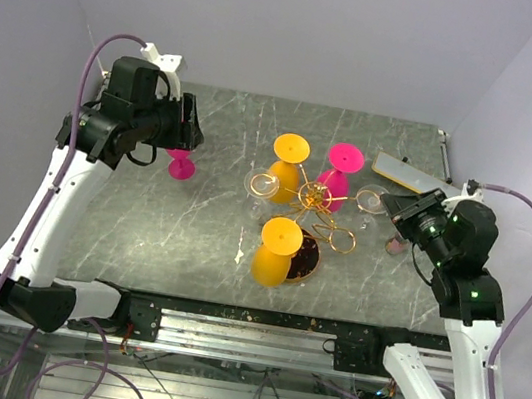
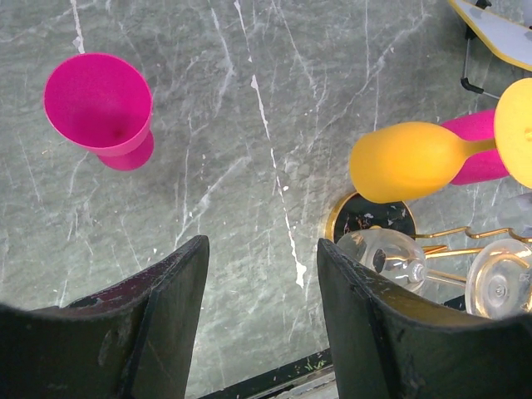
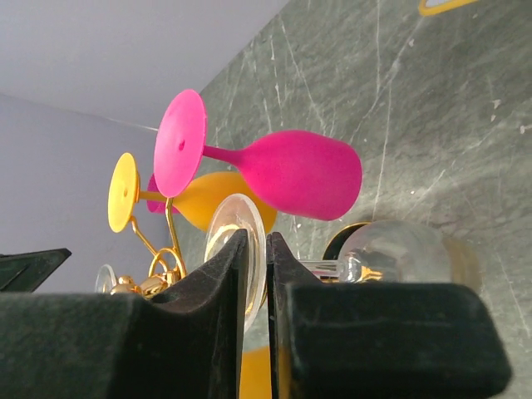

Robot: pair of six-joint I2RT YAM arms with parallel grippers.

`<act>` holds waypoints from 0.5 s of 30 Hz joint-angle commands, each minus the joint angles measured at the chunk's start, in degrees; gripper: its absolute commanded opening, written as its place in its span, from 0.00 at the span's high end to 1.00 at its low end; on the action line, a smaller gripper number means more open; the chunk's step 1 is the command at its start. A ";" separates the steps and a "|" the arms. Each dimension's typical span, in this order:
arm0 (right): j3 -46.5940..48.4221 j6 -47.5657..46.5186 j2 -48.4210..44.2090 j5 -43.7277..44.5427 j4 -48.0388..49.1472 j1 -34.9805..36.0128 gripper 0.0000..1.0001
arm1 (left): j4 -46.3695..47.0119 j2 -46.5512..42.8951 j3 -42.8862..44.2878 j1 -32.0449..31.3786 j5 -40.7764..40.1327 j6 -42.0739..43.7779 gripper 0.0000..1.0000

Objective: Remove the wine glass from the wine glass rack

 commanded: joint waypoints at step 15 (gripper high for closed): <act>1.27 15.58 -2.61 -1.11 0.79 -0.15 1.00 | 1.29 -2.81 0.04 -0.41 1.69 -1.70 0.34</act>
